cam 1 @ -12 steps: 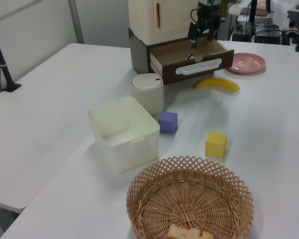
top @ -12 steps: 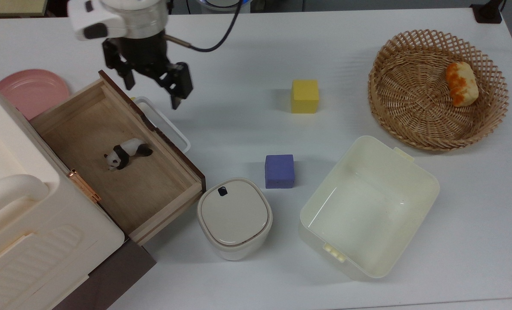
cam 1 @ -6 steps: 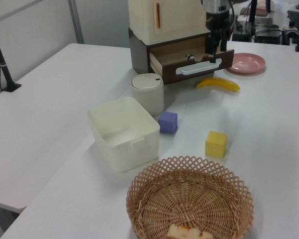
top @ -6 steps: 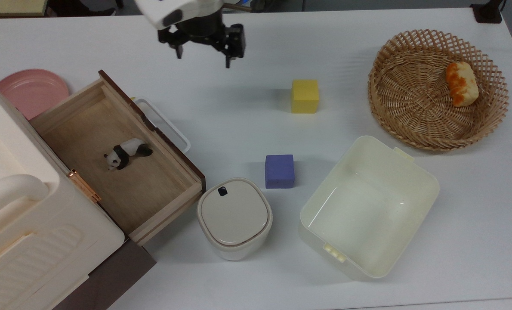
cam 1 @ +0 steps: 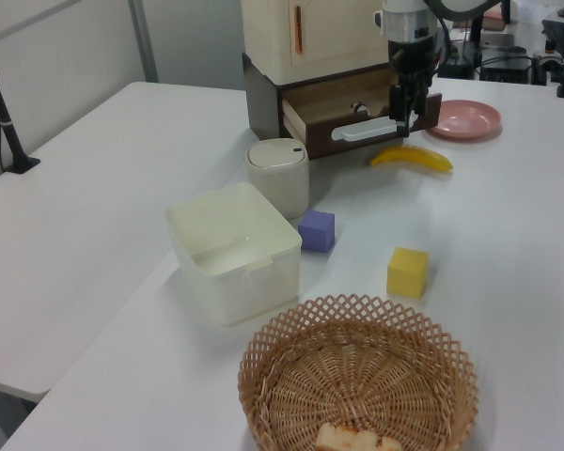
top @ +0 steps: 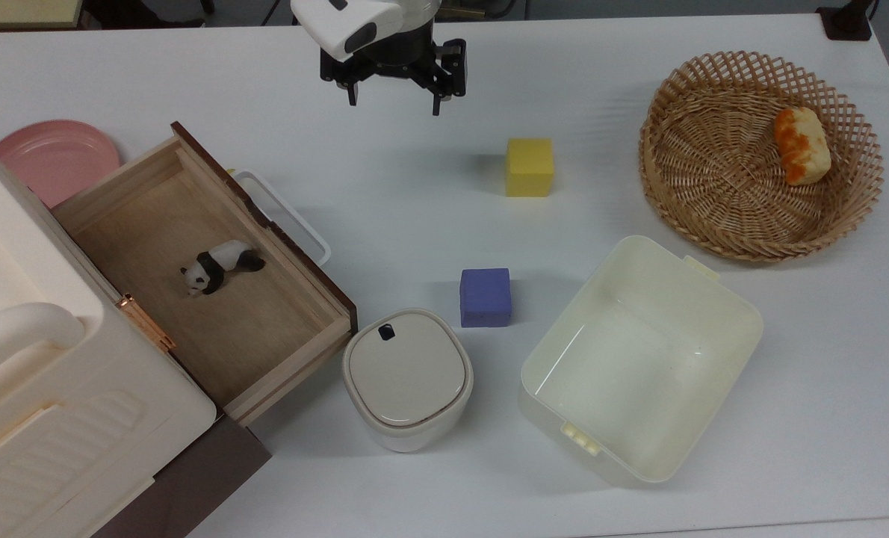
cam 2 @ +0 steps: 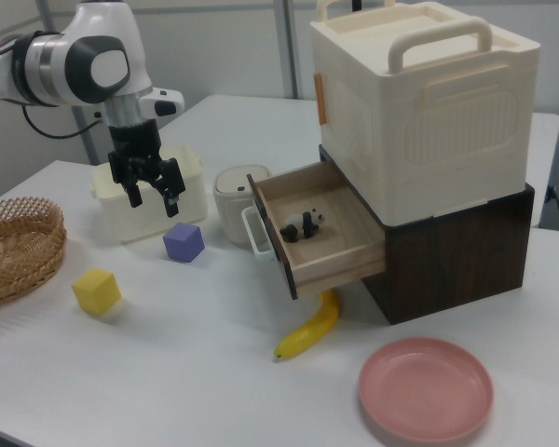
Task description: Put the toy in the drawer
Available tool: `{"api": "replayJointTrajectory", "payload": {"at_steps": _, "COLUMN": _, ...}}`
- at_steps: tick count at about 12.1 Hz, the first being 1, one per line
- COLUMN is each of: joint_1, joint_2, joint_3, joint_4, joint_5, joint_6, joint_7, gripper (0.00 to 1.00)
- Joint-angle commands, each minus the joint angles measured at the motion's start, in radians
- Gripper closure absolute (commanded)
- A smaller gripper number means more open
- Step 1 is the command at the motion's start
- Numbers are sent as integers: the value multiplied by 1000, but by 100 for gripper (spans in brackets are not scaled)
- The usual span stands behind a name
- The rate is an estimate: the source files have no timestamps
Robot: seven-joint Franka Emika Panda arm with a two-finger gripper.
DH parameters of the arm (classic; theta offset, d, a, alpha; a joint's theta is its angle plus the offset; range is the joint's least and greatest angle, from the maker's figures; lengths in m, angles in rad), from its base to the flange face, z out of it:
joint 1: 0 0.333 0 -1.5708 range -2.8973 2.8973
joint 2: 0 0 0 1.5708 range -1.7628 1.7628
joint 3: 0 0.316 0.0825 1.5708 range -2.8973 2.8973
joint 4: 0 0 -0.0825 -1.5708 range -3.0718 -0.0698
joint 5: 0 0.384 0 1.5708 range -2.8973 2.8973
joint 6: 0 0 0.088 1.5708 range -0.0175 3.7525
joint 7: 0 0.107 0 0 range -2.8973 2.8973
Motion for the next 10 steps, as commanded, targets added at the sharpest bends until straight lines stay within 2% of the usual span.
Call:
{"api": "replayJointTrajectory", "payload": {"at_steps": 1, "joint_1": -44, "joint_2": -76, "joint_3": 43, "joint_4": -97, "joint_5": 14, "joint_6": 50, "joint_7": -7, "gripper": 0}}
{"api": "replayJointTrajectory", "payload": {"at_steps": 10, "joint_1": -55, "joint_2": -76, "joint_3": 43, "joint_4": -102, "joint_5": 14, "joint_6": 40, "joint_7": -56, "gripper": 0}}
